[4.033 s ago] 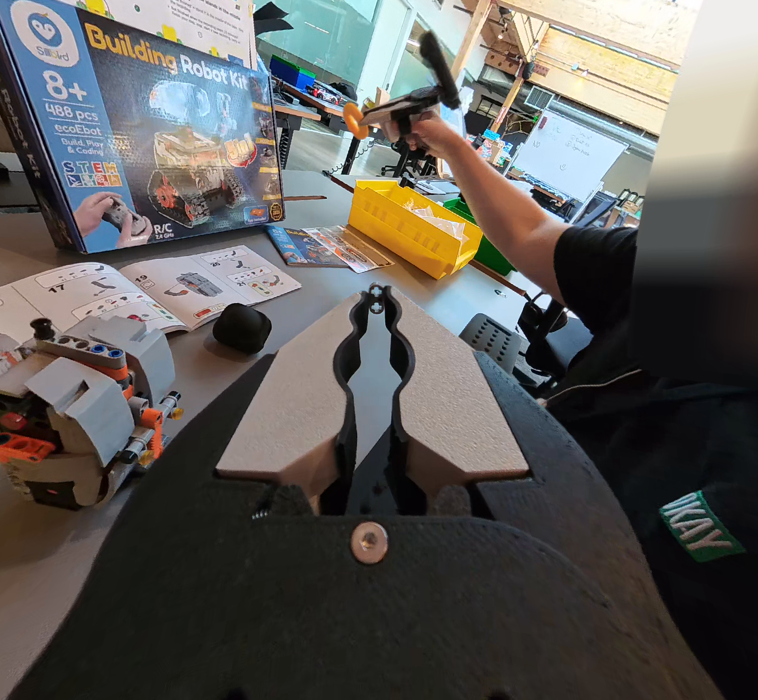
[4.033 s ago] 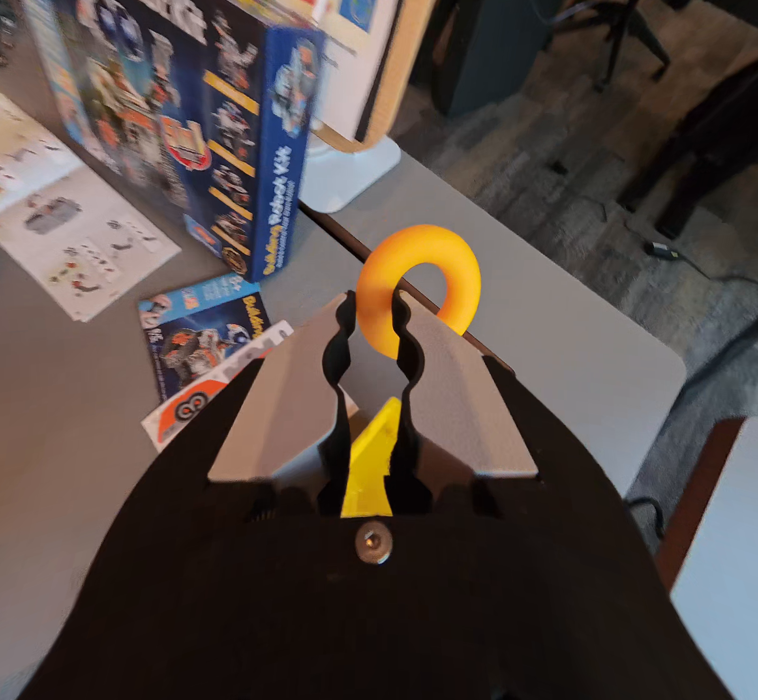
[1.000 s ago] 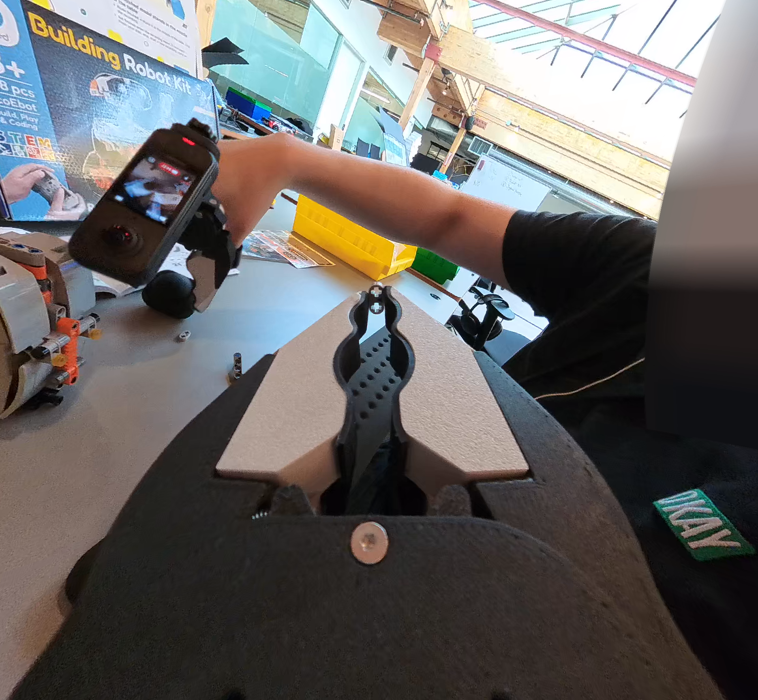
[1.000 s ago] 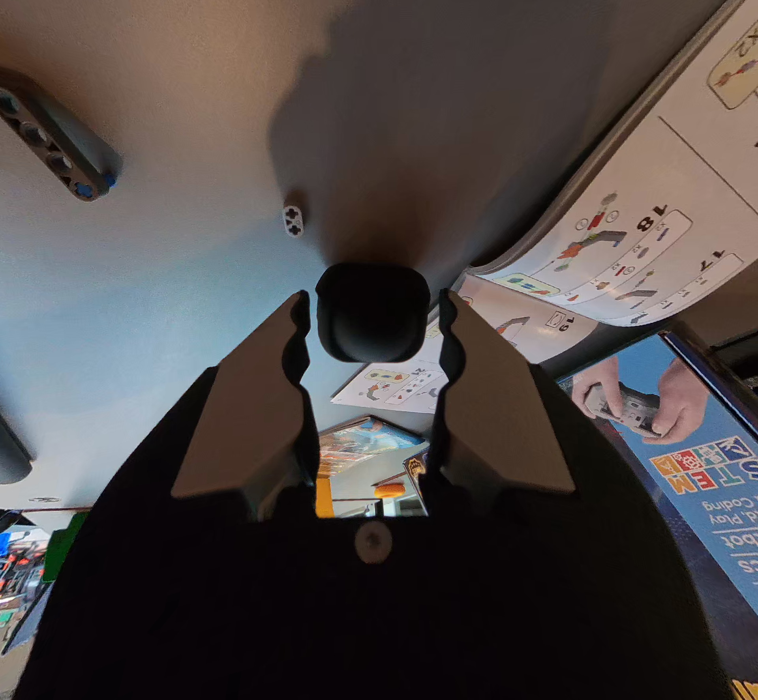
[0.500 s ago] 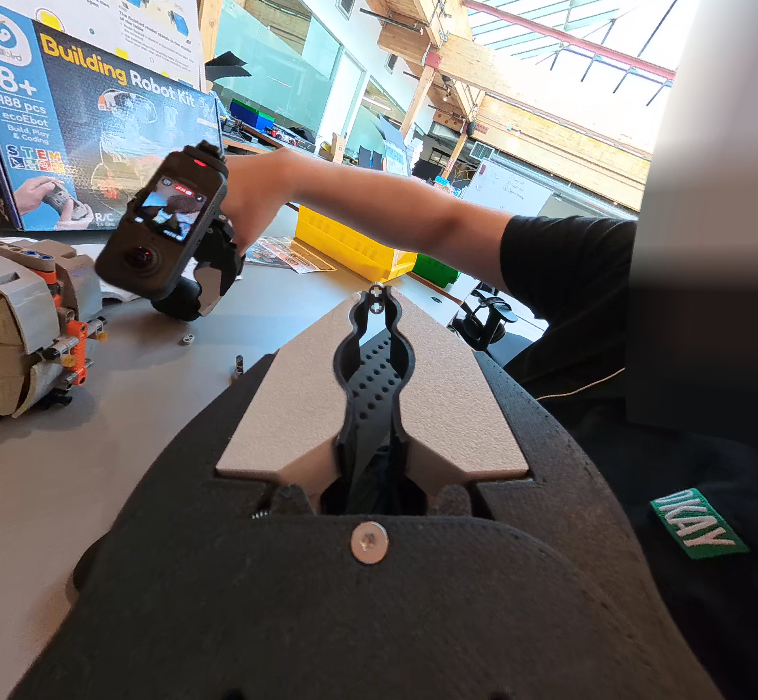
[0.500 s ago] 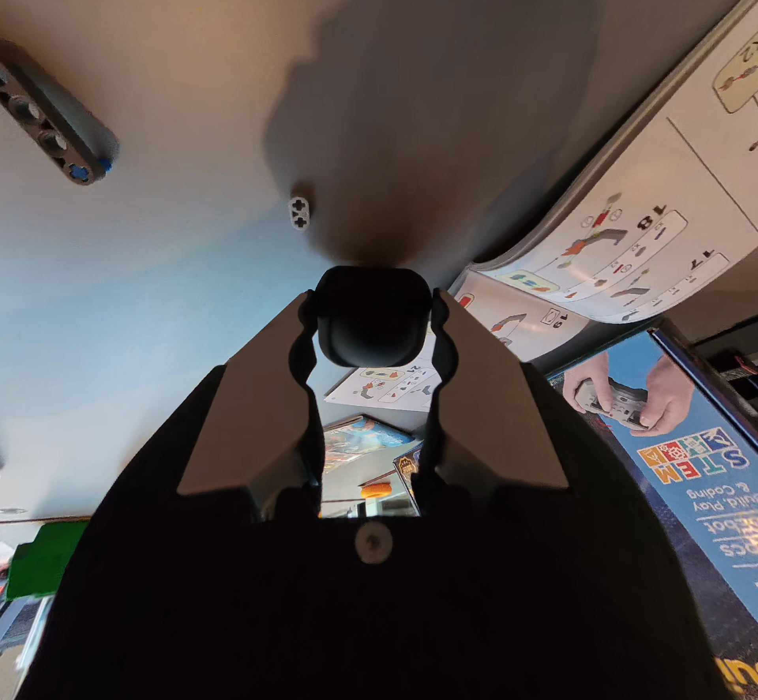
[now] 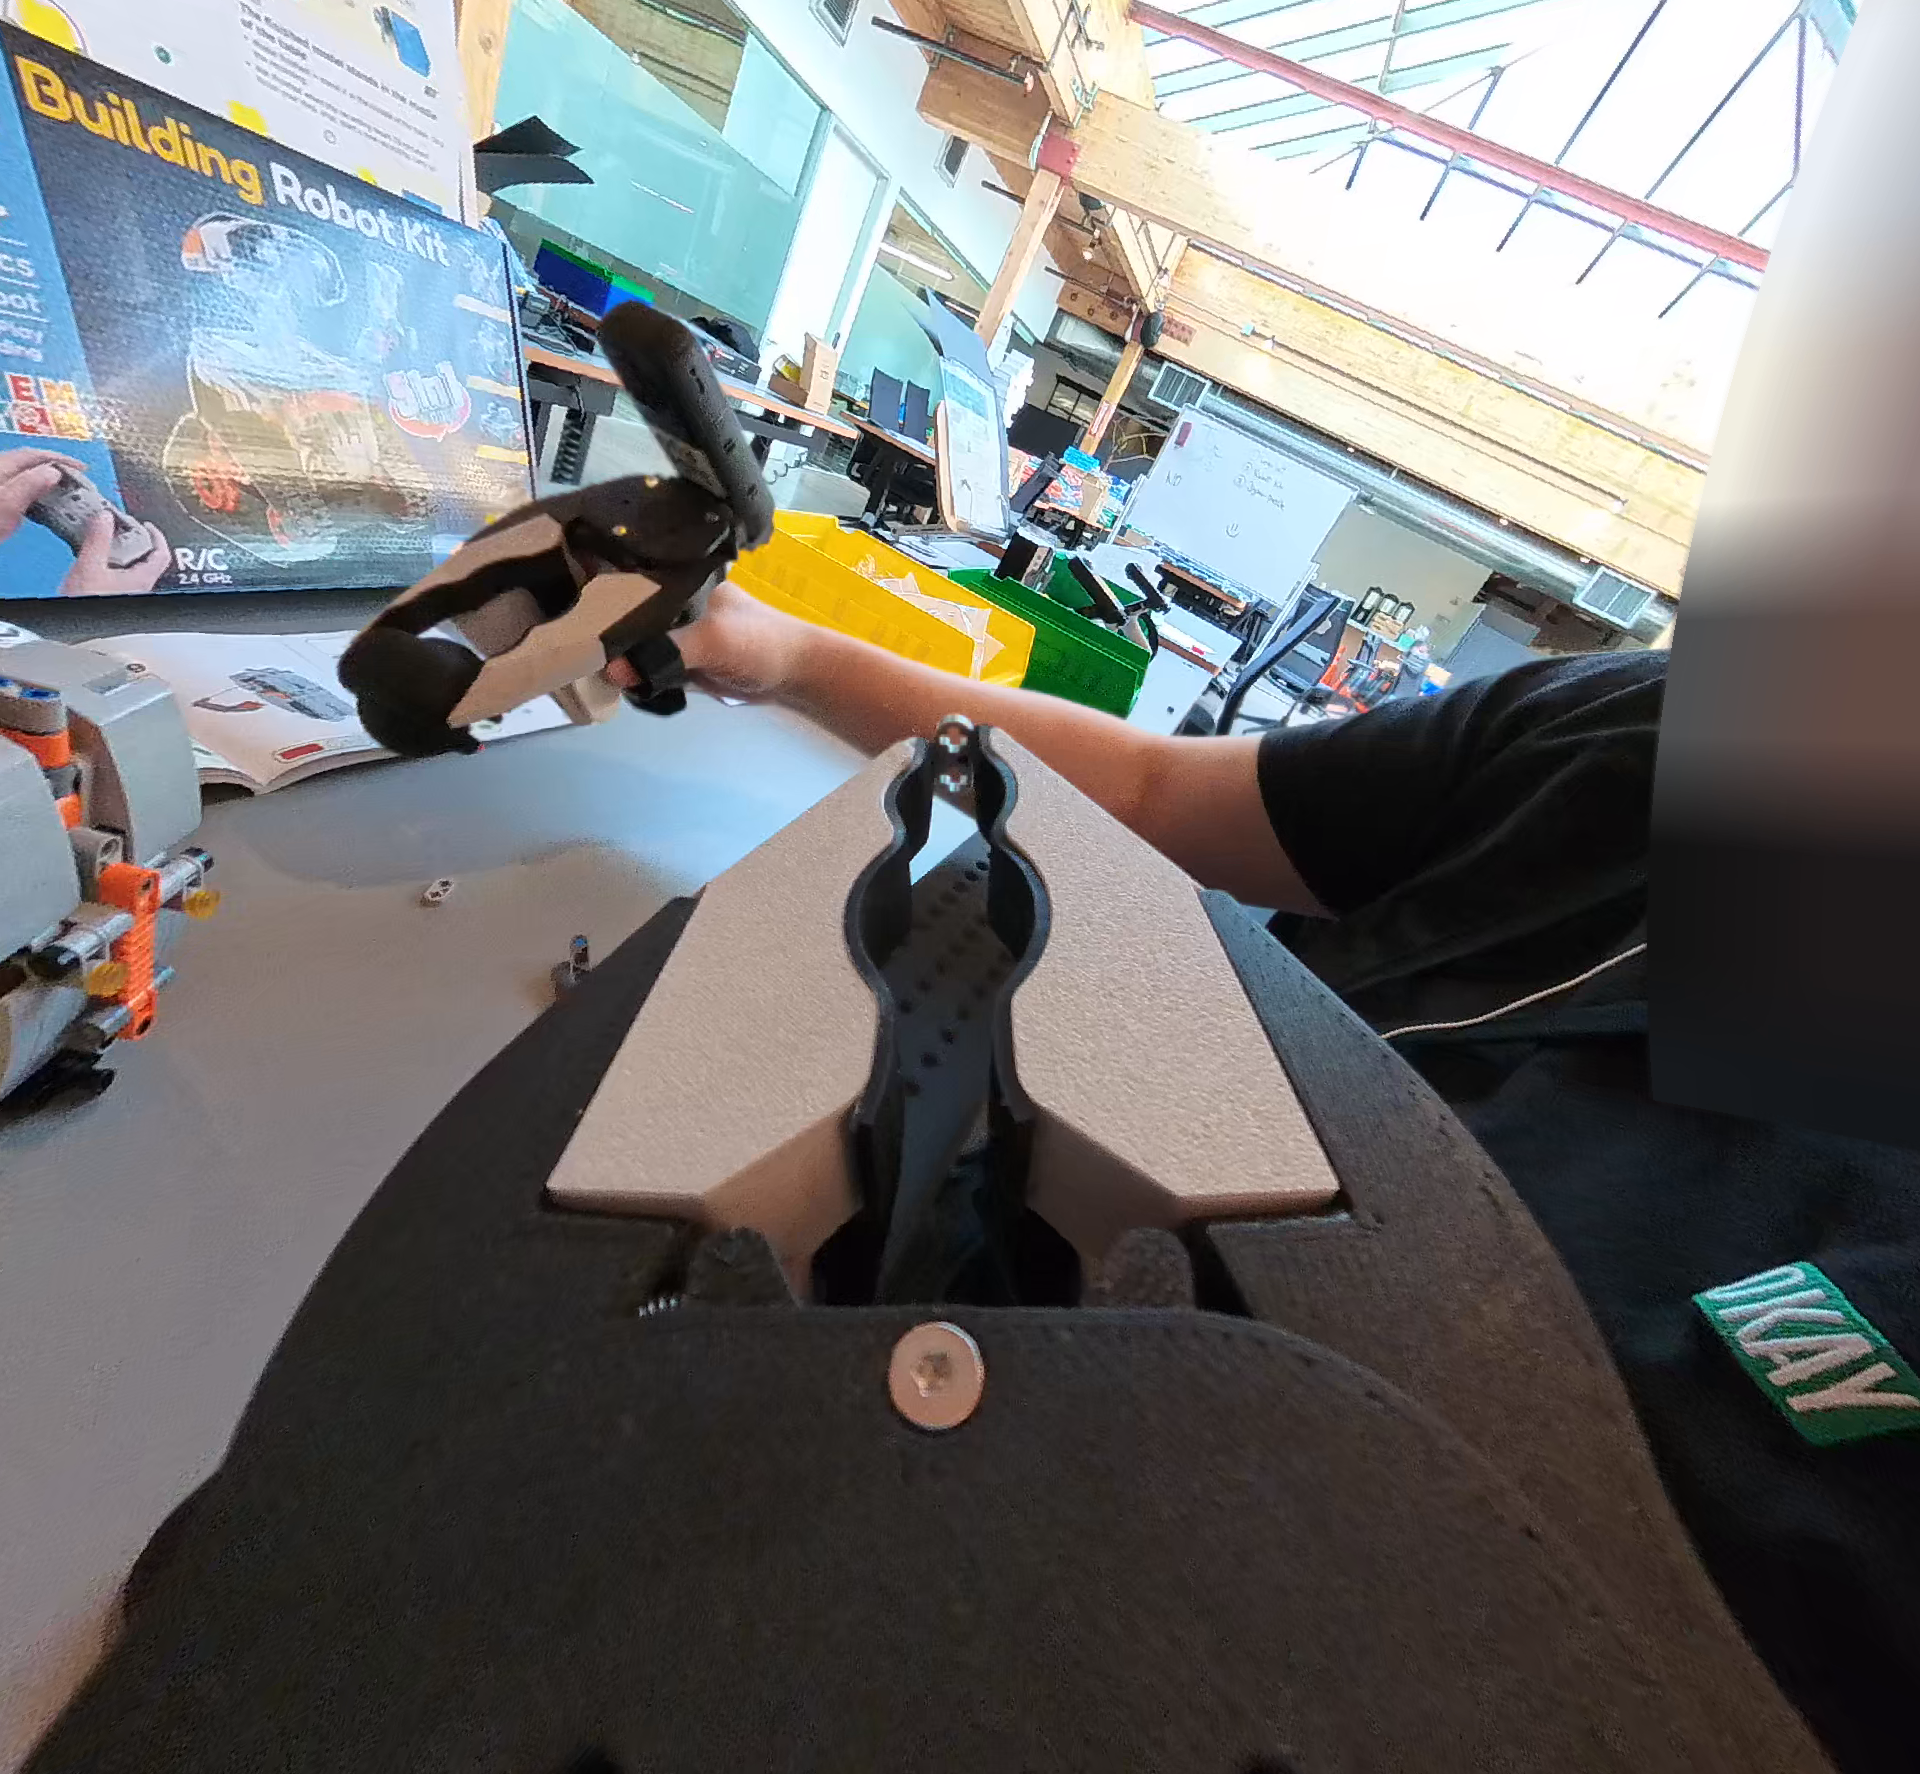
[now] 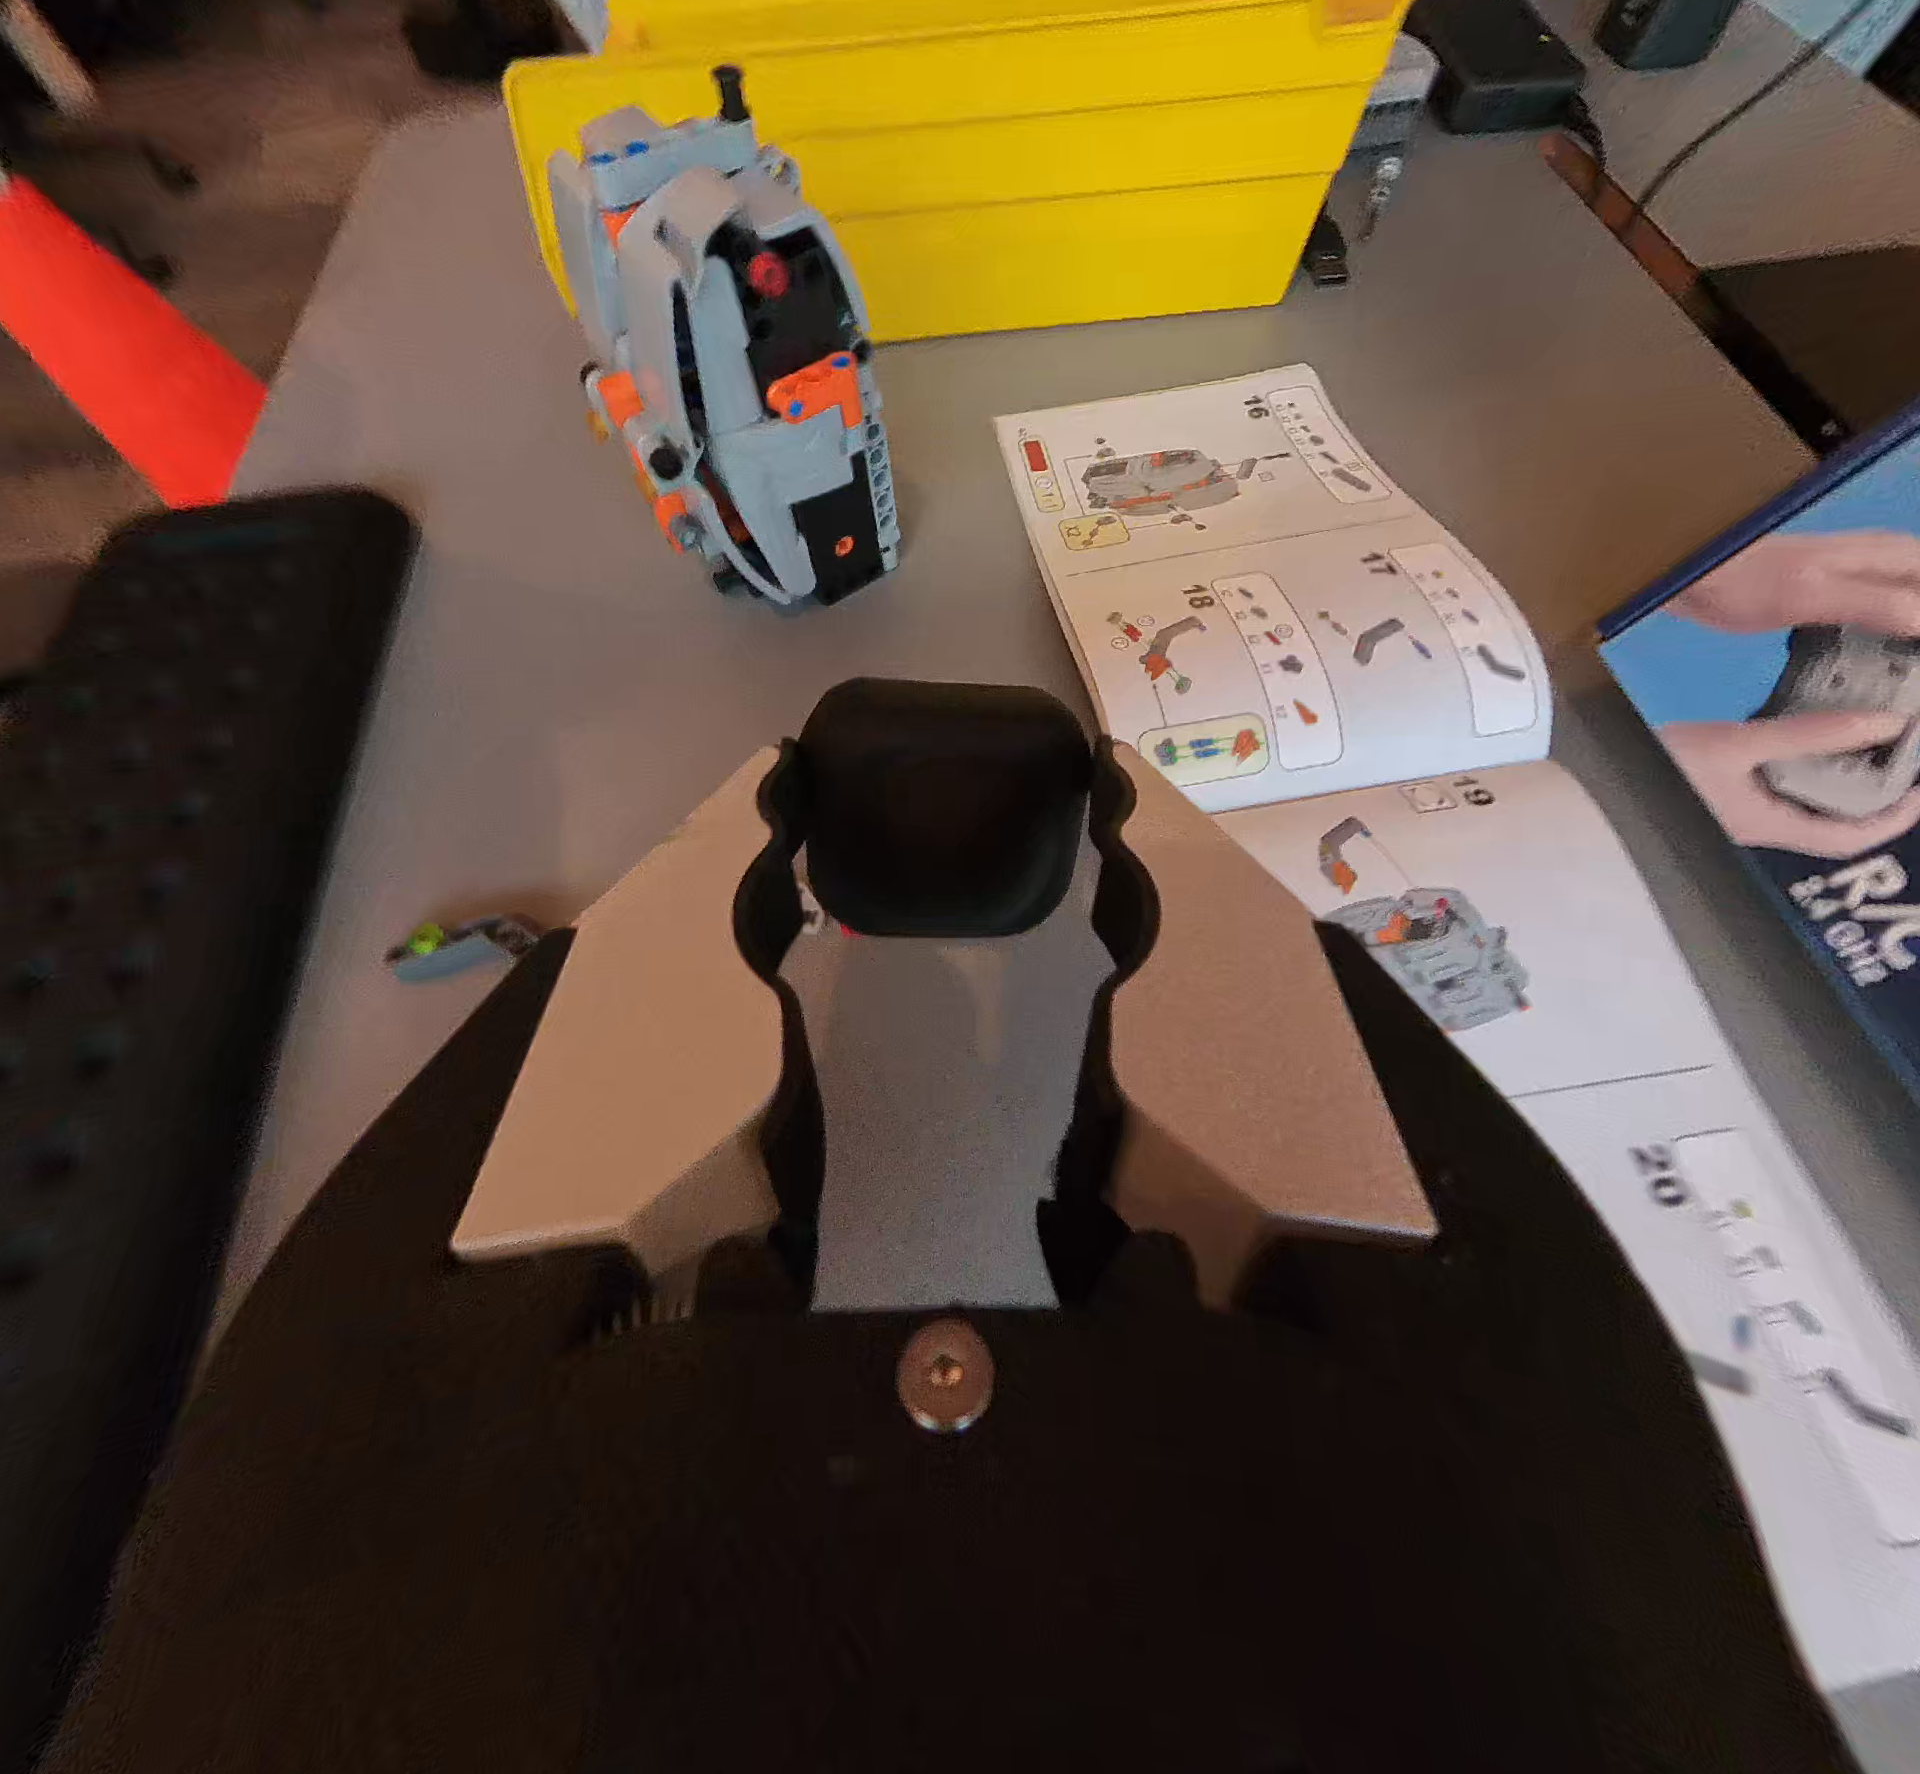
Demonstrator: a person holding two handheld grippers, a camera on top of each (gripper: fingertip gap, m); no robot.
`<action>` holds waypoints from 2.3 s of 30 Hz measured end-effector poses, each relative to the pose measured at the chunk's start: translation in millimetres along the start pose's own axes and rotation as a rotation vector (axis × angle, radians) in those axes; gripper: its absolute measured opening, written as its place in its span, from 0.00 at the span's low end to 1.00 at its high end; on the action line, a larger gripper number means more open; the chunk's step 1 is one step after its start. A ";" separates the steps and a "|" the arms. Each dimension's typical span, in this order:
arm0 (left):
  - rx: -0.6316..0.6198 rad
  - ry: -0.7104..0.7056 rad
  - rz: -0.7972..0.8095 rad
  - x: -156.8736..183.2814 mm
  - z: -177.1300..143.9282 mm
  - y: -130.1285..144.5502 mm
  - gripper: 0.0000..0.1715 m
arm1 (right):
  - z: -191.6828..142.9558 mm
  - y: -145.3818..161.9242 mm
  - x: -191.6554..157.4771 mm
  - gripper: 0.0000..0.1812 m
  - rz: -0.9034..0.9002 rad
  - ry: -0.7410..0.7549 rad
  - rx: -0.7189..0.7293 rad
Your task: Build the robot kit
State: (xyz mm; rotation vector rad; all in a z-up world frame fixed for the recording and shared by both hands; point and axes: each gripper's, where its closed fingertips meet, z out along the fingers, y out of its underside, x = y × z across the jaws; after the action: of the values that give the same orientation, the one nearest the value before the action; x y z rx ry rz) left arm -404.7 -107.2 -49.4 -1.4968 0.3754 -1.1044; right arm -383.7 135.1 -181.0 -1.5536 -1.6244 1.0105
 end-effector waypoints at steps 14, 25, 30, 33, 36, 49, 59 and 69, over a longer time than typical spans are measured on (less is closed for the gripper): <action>-0.002 -0.009 0.017 9.9 4.7 1.8 0.03 | -0.9 17.5 15.6 0.30 0.344 -0.018 0.210; 0.002 -0.004 0.014 7.5 3.5 1.1 0.03 | 0.8 14.1 14.0 0.30 0.393 -0.035 0.230; 0.012 -0.007 0.013 5.5 0.4 -1.0 0.03 | -0.6 17.0 15.6 0.30 0.397 -0.017 0.218; 0.010 -0.013 0.015 4.0 -0.8 -0.3 0.03 | -10.2 11.8 20.0 0.30 0.391 0.019 0.239; 0.016 -0.011 0.008 3.1 -2.6 0.3 0.03 | -26.5 -1.1 19.2 0.30 0.366 0.009 0.283; -0.001 -0.003 0.000 1.6 3.1 2.8 0.03 | -53.8 -3.2 13.6 0.30 0.532 -0.101 0.307; -0.020 0.001 -0.015 -2.9 7.6 9.6 0.03 | -120.3 27.6 52.2 0.30 0.395 0.225 -0.023; -0.042 -0.020 0.010 -6.9 13.9 -4.5 0.03 | -385.9 64.7 218.5 0.30 0.394 0.872 -0.326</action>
State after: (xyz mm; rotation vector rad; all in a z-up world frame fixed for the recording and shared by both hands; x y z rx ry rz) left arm -398.6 -92.5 -46.5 -1.5409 0.3937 -1.0790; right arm -31.4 385.6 -62.6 -2.1686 -0.8999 0.1417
